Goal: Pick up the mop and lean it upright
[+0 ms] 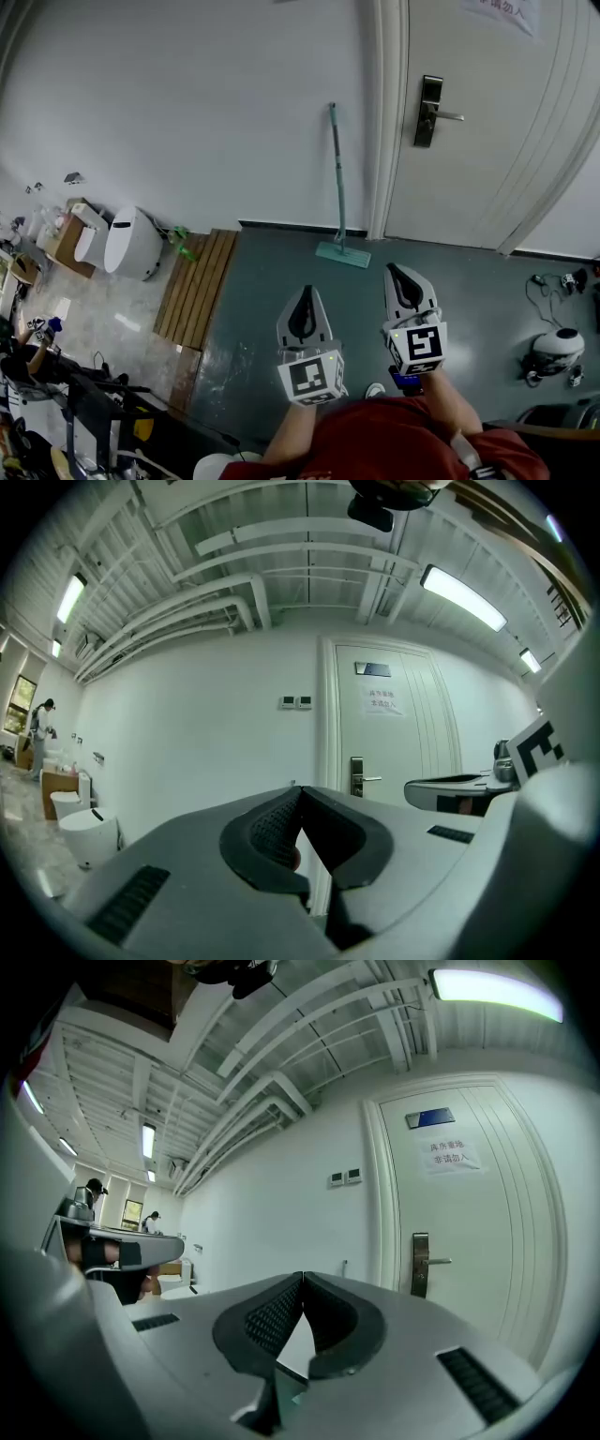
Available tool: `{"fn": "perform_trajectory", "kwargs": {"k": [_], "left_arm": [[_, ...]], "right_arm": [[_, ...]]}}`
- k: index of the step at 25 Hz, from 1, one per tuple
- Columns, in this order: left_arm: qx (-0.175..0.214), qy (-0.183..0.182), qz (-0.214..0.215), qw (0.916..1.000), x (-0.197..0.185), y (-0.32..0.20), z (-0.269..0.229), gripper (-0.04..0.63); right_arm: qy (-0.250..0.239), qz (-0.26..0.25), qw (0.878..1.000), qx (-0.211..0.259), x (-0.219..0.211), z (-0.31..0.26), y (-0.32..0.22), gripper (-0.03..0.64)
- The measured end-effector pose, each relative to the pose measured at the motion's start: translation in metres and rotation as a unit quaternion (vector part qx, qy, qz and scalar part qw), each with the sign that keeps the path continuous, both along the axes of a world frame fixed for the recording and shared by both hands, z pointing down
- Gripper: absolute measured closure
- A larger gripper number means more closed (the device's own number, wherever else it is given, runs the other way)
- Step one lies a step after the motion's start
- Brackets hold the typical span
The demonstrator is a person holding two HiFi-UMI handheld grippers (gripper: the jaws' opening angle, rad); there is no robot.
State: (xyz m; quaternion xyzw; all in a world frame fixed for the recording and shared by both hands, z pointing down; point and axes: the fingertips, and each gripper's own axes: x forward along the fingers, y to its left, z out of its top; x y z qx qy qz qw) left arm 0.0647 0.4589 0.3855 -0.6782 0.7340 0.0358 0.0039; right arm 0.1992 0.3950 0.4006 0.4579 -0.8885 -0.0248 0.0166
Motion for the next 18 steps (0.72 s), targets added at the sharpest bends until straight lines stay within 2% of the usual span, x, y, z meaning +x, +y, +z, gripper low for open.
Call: {"fn": "perform_trajectory", "kwargs": {"k": [7,18], "left_arm": [[-0.003,0.007,0.014,0.9999,-0.019,-0.007,0.003,0.583],[-0.016,0.015,0.050,0.9985,-0.053,-0.039,0.018,0.583]], "right_arm": [[-0.016,0.008,1.000,-0.002,-0.024,0.001,-0.006,0.598],[-0.012,0.034,0.999,-0.005,-0.061,0.008,-0.033,0.598]]}}
